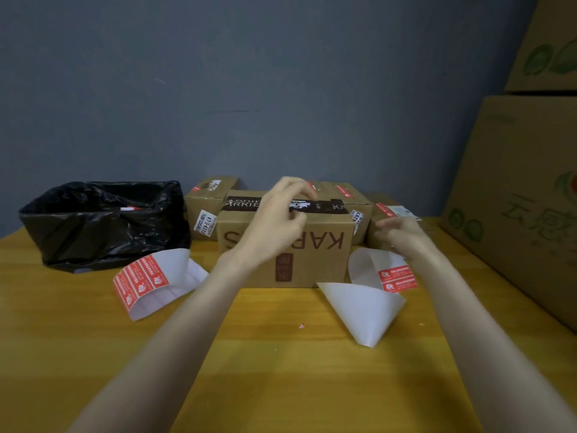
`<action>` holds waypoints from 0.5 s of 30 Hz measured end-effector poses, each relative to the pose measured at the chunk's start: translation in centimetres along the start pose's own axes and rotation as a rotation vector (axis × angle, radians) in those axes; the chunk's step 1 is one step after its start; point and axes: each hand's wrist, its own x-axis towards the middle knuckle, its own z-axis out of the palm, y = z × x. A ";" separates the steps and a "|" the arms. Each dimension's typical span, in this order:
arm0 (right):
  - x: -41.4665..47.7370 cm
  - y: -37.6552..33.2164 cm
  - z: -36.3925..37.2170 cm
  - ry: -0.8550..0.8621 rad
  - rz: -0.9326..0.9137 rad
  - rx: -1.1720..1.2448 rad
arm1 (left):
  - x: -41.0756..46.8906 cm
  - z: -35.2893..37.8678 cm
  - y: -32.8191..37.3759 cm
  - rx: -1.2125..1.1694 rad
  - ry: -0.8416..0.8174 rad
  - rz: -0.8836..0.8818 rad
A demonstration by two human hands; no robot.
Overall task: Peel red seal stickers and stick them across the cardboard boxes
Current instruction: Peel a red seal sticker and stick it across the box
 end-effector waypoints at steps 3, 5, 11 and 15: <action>0.3 2.0 -0.4 0.063 0.015 -0.016 | 0.0 2.6 1.5 -0.209 -0.147 0.035; 0.8 3.1 -0.6 0.093 0.031 -0.026 | -0.1 4.6 2.3 -0.252 -0.339 0.006; 1.6 5.2 -1.0 0.116 0.109 -0.119 | -1.2 10.8 2.8 -0.069 -0.560 -0.168; 1.4 6.0 -0.7 0.131 0.113 -0.138 | -1.6 13.2 1.6 -0.031 -0.486 -0.333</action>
